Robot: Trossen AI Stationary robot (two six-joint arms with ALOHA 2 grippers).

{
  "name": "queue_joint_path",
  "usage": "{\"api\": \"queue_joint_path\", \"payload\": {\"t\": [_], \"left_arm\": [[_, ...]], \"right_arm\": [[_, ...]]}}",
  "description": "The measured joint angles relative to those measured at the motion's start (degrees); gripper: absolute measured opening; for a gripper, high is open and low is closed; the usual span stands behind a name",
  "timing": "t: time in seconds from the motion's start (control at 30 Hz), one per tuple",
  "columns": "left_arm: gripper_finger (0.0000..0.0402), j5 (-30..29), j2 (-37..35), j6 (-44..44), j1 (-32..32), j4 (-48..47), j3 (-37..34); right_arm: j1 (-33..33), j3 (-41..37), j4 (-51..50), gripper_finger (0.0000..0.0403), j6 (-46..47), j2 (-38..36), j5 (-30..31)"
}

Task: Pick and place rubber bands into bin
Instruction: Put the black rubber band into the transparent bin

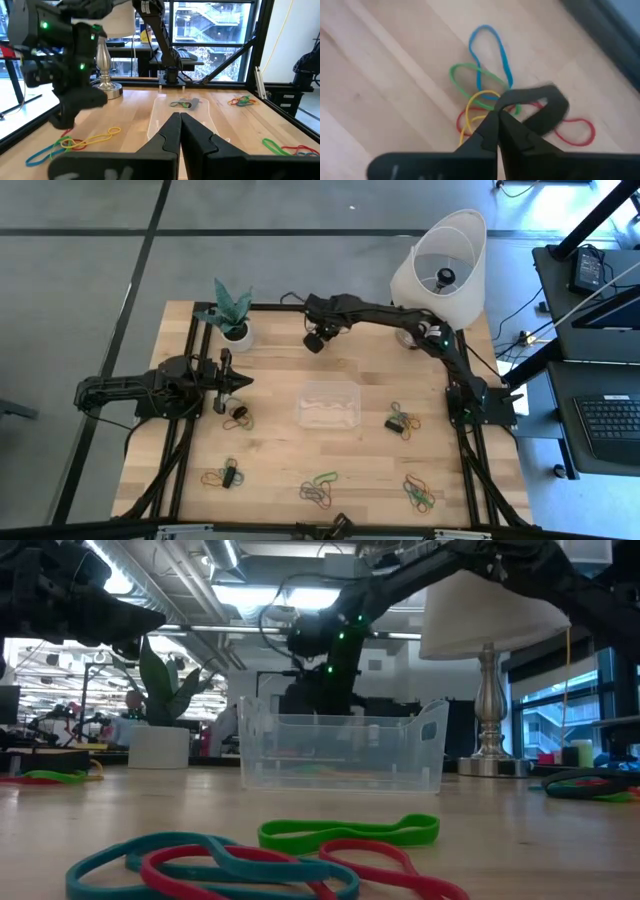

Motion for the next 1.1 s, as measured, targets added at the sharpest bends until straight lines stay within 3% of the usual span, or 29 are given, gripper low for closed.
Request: {"api": "queue_joint_path", "payload": {"t": [0.17,0.3,0.67,0.93,1.1], "left_arm": [[0.0006,0.00,0.00,0.00,0.00,-0.01,0.01],[0.0006,0.01,0.00,0.00,0.01,-0.01,0.01],[0.0006,0.02,0.00,-0.01,-0.01,0.00,0.00],[0.0006,0.01,0.00,0.00,0.01,0.01,0.00],[0.0006,0.02,0.00,0.00,0.00,0.01,0.00]], "right_arm": [[2.31,0.19,-1.20,0.0003,3.56,-3.56,0.07],[5.49,1.08,-4.52,0.0002,6.53,-5.97,4.11],[18.10,2.91,-14.35,0.0001,18.73,-11.46,5.41],[27.72,2.91,-17.30,0.0000,28.76,-11.08,2.79],[30.35,2.83,-16.72,0.0000,33.11,-9.63,2.76]]}}
